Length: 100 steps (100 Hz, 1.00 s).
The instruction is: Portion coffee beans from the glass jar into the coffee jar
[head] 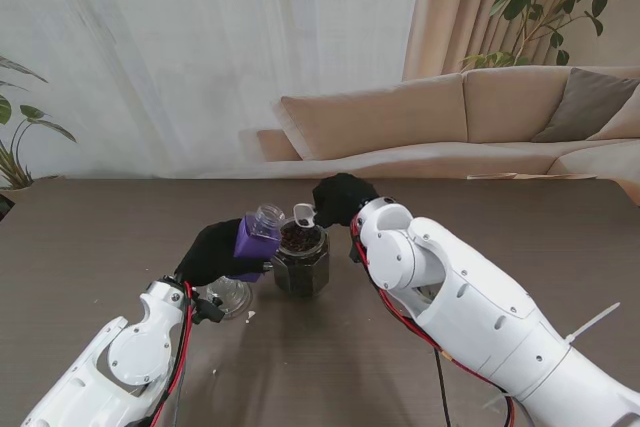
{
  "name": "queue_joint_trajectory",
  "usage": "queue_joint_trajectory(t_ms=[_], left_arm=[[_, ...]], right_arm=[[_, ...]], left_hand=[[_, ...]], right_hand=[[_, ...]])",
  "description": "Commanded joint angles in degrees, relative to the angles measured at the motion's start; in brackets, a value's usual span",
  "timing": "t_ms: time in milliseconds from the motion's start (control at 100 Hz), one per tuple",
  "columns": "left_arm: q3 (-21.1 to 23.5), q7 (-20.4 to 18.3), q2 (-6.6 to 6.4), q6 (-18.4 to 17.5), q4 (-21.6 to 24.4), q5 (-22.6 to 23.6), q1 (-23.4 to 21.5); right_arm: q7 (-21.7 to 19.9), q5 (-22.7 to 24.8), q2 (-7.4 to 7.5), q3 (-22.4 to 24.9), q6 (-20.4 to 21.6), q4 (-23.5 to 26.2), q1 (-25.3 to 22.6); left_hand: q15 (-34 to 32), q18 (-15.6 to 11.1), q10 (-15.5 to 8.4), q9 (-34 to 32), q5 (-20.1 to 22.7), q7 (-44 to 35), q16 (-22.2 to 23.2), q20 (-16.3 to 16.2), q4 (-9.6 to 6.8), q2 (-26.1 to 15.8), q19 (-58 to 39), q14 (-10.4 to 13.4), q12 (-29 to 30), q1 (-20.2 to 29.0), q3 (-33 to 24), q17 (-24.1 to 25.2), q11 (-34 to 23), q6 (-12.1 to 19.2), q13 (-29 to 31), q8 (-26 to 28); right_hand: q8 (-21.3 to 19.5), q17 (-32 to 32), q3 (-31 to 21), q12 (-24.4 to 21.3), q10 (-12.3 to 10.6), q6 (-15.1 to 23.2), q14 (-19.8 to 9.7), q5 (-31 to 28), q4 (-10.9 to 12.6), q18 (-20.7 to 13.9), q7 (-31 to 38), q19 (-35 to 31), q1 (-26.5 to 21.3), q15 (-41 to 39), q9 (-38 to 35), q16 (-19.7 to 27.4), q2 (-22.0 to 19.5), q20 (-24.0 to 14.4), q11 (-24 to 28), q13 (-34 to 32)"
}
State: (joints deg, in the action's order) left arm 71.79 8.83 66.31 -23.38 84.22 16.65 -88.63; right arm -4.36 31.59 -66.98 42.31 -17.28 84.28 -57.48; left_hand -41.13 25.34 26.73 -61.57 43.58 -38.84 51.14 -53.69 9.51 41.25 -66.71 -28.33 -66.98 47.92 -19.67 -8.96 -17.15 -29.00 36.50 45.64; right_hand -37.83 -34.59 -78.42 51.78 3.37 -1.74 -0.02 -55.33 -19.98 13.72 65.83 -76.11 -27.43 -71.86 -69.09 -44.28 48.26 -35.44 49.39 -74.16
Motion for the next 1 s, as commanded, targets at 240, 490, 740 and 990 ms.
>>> queue_joint_trajectory(t_ms=[240,490,740,990], left_arm=[[-1.18,-1.3,0.39,0.86,-1.44,-0.74,0.81],[-2.59,-1.73,0.47,1.27,-2.45,-1.36,2.0],[-3.59,-2.21,0.45,1.19,-3.09,-1.4,3.49],[-4.04,-2.32,0.52,0.8,-3.43,-1.76,4.22]], right_arm=[[-2.61,1.84,1.34,4.2,-0.88,6.94,-1.9],[-4.14,2.78,2.01,5.98,-0.5,11.05,-3.15],[-4.75,2.26,2.27,6.76,0.24,14.34,-4.74],[-5.37,1.84,2.38,6.03,0.78,15.52,-5.11]], left_hand=[[-3.64,-7.87,-2.96,-0.38,8.03,-10.74,1.41,0.42,-2.5,-13.72,0.8,-2.16,-0.26,10.31,-24.09,2.0,-0.03,4.49,-0.85,3.52],[-3.63,-7.85,-2.86,-0.35,8.1,-10.72,1.4,0.4,-2.51,-13.73,0.82,-2.2,-0.26,10.35,-24.07,2.08,0.05,4.4,-0.82,3.49],[-3.66,-7.85,-2.91,-0.37,8.15,-10.71,1.41,0.38,-2.48,-13.72,0.78,-2.19,-0.29,10.26,-24.06,2.03,0.07,4.45,-0.74,3.49],[-3.64,-7.84,-2.98,-0.41,8.13,-10.71,1.4,0.39,-2.49,-13.71,0.79,-2.17,-0.31,10.24,-24.12,2.06,0.05,4.45,-0.75,3.52]], right_hand=[[-0.62,-19.25,-3.53,0.45,1.52,0.75,-4.62,0.28,-0.53,0.36,1.07,0.78,-0.17,-0.64,-1.74,-0.46,0.47,0.06,0.6,-1.53],[-0.65,-19.25,-3.43,0.51,1.6,0.67,-4.63,0.3,-0.48,0.44,1.03,0.75,-0.24,-0.67,-1.73,-0.47,0.44,0.03,0.57,-1.52],[-0.68,-19.25,-3.4,0.54,1.56,0.69,-4.55,0.3,-0.48,0.44,1.0,0.75,-0.23,-0.67,-1.75,-0.46,0.46,0.02,0.53,-1.52],[-0.74,-19.25,-3.4,0.58,1.58,0.59,-4.6,0.33,-0.46,0.44,0.94,0.75,-0.26,-0.67,-1.74,-0.47,0.43,0.01,0.5,-1.53]])
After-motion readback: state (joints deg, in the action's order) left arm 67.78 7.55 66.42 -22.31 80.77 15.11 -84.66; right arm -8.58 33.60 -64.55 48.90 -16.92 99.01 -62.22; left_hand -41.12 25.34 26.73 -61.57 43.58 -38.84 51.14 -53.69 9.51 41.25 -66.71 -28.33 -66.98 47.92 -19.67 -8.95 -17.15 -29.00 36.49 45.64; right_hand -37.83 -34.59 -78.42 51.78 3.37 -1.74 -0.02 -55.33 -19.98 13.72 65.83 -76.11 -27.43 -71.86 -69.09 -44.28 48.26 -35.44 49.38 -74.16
